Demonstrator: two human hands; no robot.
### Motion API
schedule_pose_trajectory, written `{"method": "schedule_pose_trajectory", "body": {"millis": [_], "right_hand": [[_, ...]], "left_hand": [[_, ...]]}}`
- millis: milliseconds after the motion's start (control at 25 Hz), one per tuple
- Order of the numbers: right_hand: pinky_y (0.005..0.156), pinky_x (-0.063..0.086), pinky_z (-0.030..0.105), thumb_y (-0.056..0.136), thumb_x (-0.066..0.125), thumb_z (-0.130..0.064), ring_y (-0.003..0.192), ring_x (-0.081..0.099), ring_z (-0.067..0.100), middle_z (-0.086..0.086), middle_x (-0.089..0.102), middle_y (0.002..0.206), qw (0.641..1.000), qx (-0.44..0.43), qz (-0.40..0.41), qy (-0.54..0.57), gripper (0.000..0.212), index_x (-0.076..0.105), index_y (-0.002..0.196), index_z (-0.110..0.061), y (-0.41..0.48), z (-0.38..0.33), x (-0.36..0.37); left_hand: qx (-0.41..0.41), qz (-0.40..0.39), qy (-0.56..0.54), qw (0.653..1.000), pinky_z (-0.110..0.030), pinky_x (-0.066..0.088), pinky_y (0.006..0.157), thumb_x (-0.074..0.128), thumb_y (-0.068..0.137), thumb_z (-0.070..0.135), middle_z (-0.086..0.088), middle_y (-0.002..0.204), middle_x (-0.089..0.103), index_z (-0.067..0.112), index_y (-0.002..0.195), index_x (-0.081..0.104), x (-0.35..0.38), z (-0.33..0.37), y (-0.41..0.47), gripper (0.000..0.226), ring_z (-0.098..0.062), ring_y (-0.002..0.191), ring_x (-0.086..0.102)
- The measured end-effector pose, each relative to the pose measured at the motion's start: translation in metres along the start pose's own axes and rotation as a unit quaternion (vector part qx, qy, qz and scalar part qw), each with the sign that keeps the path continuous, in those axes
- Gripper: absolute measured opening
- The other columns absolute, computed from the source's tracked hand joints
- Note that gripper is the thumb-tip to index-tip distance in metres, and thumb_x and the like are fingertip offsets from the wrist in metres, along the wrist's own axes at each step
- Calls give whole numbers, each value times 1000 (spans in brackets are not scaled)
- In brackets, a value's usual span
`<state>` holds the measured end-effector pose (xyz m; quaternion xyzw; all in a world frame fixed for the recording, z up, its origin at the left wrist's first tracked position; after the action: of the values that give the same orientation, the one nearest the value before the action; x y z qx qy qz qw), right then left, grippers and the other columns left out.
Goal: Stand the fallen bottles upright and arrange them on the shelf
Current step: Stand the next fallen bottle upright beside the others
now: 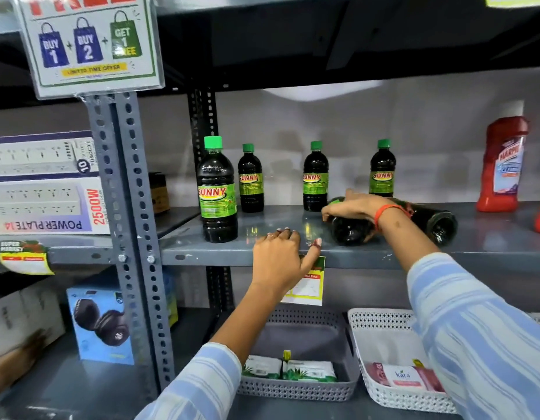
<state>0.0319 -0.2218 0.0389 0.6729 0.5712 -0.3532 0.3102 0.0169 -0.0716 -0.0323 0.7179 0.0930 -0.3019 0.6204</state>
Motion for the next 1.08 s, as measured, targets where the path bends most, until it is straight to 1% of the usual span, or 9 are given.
{"method": "schedule_pose_trajectory", "body": {"millis": [80,160,280,400,600,800,920,1000,1080], "right_hand": [[95,45,39,77,62,-40,119,50,39,21,43,140,996,-51,62,-41,95,6,148,-14,14,-6,5],[107,35,42,77,63,-42,132,36,42,26,31,146,987,-103,122,-24,104,-7,150,-17,22,-9,10],[111,26,44,80,65,-36,135,27,43,26,27,144,960,-169,210,70,102,-4,150,-11,24,-7,21],[115,24,41,75,73,-31,138,24,35,19,24,146,939,-192,209,193,102,7,149,-9,29,1,28],[108,40,41,48,87,-28,122,49,24,9,44,132,905,-183,155,350,97,33,129,-19,37,9,31],[91,49,34,60,80,1,111,60,27,11,61,115,891,-187,97,402,79,38,126,-12,42,9,35],[86,47,28,62,82,-20,106,57,20,7,57,112,907,-198,133,347,55,49,106,-22,39,3,34],[83,48,25,56,87,-36,98,55,13,3,57,109,919,-181,134,322,59,51,101,-24,40,5,35],[69,45,16,61,86,-26,85,58,4,-3,62,96,907,-180,101,366,57,48,102,-20,38,6,36]], "left_hand": [[6,3,-2,1000,-30,42,54,28,88,57,-5,71,70,11,74,67,0,1,-1,62,-26,66,65],[4,2,-5,1000,-30,43,55,27,88,57,-5,71,70,11,74,67,1,1,-1,62,-26,67,65],[0,12,3,1000,-29,43,54,29,88,57,-4,67,69,12,69,65,0,1,-1,60,-25,62,65],[-4,23,3,1000,-28,44,53,31,88,55,-3,63,68,12,66,64,0,0,-2,58,-24,58,64],[-7,45,-3,999,-29,43,53,33,87,54,-3,61,67,12,63,61,1,-1,-3,56,-25,56,63],[-12,61,0,998,-29,44,57,33,87,54,-1,64,69,14,66,64,2,0,-4,55,-23,60,64],[-13,67,0,998,-31,46,60,33,88,54,-1,68,71,14,71,68,3,-1,-5,56,-22,64,66],[-16,66,-2,998,-31,47,62,33,88,54,-1,71,73,13,73,69,4,-1,-4,57,-22,67,67],[-21,62,-6,998,-31,47,63,34,87,54,-1,71,73,13,73,70,5,-2,-4,57,-22,67,67]]}}
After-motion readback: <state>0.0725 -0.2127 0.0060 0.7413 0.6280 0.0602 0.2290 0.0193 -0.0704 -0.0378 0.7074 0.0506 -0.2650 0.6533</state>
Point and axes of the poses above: each hand's wrist, its own y-axis towards the middle knuckle, its own x-axis out of the palm, z = x × y, the point moved 5 cm from there along y, towards the middle knuckle
